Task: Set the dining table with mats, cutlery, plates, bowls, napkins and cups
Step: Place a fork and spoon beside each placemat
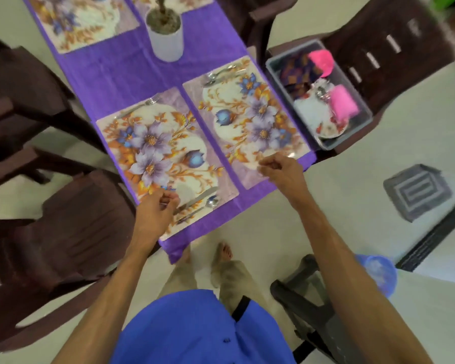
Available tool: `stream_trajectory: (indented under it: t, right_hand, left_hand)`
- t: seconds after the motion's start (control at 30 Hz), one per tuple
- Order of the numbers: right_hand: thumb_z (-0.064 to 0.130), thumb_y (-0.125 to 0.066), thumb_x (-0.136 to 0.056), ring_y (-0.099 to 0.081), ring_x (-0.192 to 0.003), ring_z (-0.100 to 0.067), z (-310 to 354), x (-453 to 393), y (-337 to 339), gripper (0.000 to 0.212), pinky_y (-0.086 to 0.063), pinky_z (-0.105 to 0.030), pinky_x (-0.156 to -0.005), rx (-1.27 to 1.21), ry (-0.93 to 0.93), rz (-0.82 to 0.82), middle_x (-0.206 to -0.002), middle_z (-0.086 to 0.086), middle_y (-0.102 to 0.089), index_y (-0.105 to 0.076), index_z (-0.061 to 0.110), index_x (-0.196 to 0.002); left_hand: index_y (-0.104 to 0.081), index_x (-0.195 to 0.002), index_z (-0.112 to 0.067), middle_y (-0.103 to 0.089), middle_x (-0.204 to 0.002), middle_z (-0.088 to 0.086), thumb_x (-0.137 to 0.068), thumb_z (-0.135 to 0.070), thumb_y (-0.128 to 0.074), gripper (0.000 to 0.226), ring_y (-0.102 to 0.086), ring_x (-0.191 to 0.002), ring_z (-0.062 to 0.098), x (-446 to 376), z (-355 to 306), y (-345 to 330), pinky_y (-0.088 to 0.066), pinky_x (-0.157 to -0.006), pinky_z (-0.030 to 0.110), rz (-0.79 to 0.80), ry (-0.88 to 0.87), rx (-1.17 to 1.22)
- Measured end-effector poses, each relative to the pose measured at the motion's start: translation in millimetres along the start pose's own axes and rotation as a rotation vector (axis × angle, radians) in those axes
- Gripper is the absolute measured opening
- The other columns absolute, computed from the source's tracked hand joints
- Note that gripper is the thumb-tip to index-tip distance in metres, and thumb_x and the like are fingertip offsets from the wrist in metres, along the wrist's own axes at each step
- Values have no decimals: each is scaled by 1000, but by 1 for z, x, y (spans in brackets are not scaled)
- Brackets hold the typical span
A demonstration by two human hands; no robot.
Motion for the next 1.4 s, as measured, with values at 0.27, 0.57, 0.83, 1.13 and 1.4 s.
stream_trajectory:
  t: [0.27,0.57,0.83,1.13,1.4]
  right_hand:
    - [17,-72,-95,-72,-77,-14,-38,-27,129,14,-59,-33,-75,-133,-39,-35,-87,-5,-75,-75,7,-104]
    - [22,-71,-95,-78,-85,-20,-112,-114,314,12,-57,-30,-74,-84,-105,72,-95,-5,-79,-77,15,-103]
    - [23,-67,-97,-77,-82,-17,-143,-236,412,13,-60,-35,-77,24,-144,56,-92,-4,-78,-77,16,-100]
    - [15,-69,-95,-68,-78,-4,-125,-379,405,13,-56,-29,-81,243,-6,289,-87,5,-76,-79,13,-104]
    - [-2,-55,-97,-71,-80,-19,-93,-504,391,24,-47,-20,-78,531,171,503,-98,-10,-76,-76,7,-105]
  left_hand:
    - [-71,-101,-13,-71,-87,-8,-96,-19,-73,8,-70,-81,14,-46,-149,-115,-59,-88,36,174,-178,-26]
    - [-73,-103,-16,-77,-98,1,-96,-26,-75,13,-73,-90,19,-85,-270,-279,-55,-89,35,170,-110,-22]
    - [-73,-103,-16,-74,-93,-5,-98,-14,-71,5,-66,-77,-5,-119,-343,-372,-48,-76,9,155,-76,82]
    - [-73,-106,-22,-77,-100,-6,-105,-34,-62,17,-72,-89,1,-211,-389,-451,-56,-85,22,75,167,289]
    - [-71,-107,-25,-77,-100,-5,-107,-48,-52,29,-75,-83,9,-283,-426,-469,-54,-77,29,-71,397,465]
Point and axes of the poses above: each hand's wrist, its own x-axis away from the middle knuckle, its own y-axis out of the back of the hand, z = x × y, the point moved 6 cm from there along -x, towards the middle knuckle
